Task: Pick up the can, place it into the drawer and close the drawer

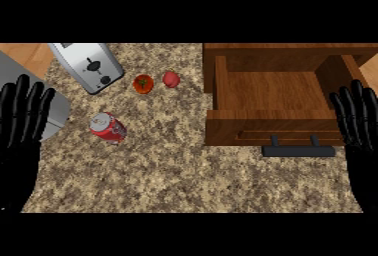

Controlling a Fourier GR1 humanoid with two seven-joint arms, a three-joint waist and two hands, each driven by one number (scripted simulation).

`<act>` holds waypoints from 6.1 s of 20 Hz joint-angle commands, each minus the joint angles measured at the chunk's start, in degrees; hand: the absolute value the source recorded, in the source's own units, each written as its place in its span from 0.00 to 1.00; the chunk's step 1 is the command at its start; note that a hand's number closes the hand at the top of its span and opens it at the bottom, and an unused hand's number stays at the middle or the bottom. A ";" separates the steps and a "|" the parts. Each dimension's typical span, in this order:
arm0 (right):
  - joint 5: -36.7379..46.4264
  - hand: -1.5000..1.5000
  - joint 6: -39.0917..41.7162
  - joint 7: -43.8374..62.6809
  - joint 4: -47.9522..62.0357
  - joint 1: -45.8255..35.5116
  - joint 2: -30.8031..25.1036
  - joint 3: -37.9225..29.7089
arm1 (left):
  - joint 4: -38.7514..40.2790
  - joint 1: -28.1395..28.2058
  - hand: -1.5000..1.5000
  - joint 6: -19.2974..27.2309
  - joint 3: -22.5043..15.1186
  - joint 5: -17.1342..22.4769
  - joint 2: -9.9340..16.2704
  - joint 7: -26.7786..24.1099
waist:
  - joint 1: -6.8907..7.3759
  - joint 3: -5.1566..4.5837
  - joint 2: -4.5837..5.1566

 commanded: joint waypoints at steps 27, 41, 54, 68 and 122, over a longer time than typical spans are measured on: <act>-7.81 0.00 0.45 9.35 1.31 6.67 1.34 -10.76 | 11.15 -0.96 0.00 11.98 10.36 -1.83 -3.36 16.37 | -0.43 -1.00 -1.45; -7.14 0.00 2.12 8.96 -3.94 10.32 2.86 -10.28 | 28.33 -1.48 0.00 15.74 7.41 -4.43 -7.17 5.15 | -0.49 -1.01 -1.45; -9.56 0.00 3.17 9.96 -3.64 8.49 1.88 -15.35 | 52.23 -7.26 0.00 18.98 11.93 -0.23 -6.56 -11.38 | -0.60 -1.01 -1.40; -10.07 0.00 5.20 14.43 -12.09 13.02 3.07 -15.76 | 74.33 -12.57 0.00 17.10 16.82 4.78 -5.00 -25.47 | -0.82 -1.02 -1.42; -3.71 0.00 3.35 15.55 -11.20 8.89 4.91 -15.45 | 86.17 -43.36 1.00 4.32 6.95 3.55 -8.80 -23.52 | 0.03 -0.92 -2.01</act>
